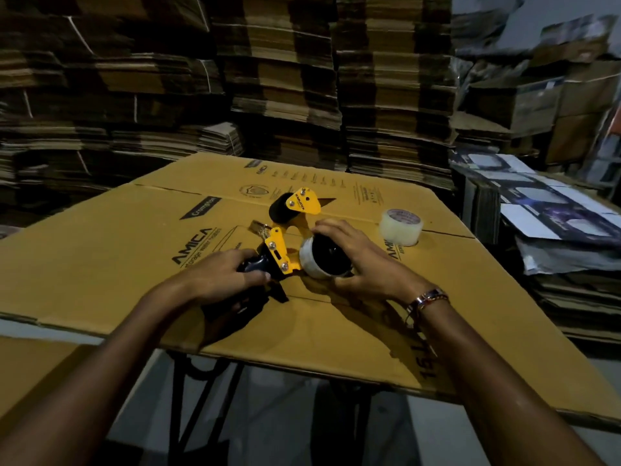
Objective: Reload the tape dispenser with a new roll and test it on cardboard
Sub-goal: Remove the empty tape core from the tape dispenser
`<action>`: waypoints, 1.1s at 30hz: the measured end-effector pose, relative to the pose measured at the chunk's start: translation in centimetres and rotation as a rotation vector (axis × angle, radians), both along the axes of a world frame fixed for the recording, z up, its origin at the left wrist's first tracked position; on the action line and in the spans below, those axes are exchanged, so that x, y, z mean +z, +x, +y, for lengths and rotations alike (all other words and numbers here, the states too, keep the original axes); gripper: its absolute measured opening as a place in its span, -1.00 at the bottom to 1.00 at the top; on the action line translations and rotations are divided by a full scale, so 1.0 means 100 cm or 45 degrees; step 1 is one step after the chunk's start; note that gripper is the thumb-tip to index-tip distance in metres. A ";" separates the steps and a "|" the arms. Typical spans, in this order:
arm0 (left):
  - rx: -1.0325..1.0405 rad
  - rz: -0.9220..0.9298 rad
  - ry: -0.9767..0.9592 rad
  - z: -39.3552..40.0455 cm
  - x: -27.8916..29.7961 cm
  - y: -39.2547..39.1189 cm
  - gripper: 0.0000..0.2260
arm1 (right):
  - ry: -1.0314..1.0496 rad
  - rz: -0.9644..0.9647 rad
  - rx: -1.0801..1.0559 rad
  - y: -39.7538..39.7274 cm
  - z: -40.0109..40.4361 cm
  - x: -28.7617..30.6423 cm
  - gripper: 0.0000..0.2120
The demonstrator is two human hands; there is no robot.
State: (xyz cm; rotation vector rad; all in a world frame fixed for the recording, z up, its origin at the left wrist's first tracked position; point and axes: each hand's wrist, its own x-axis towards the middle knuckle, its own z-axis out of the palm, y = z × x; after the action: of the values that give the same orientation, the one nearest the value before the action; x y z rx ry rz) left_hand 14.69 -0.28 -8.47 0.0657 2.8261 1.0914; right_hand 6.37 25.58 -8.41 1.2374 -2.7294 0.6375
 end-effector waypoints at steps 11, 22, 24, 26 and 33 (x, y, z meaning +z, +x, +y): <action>0.170 0.395 -0.660 0.008 0.001 -0.010 -0.61 | -0.184 -0.170 -0.284 -0.004 0.002 -0.016 -0.07; 0.277 0.413 -0.731 0.036 -0.002 -0.035 -0.16 | -0.691 -0.776 -0.349 -0.006 -0.014 -0.020 -0.09; 0.335 0.473 -0.792 0.039 -0.010 -0.037 -0.18 | -0.740 -0.818 -0.330 -0.008 -0.016 -0.024 -0.27; 0.361 0.521 -0.846 0.039 -0.015 -0.038 -0.20 | -0.762 -0.783 -0.336 -0.009 -0.016 -0.027 -0.32; 0.300 0.566 -0.851 0.031 -0.024 -0.039 -0.16 | -0.856 -0.599 -0.349 -0.009 -0.023 -0.032 -0.34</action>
State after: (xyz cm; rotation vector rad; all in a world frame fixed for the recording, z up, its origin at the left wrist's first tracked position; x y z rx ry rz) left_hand 10.79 2.84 -10.89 -0.0965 3.5097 0.1006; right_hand 5.49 23.25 -11.60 0.5946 -2.5366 1.7864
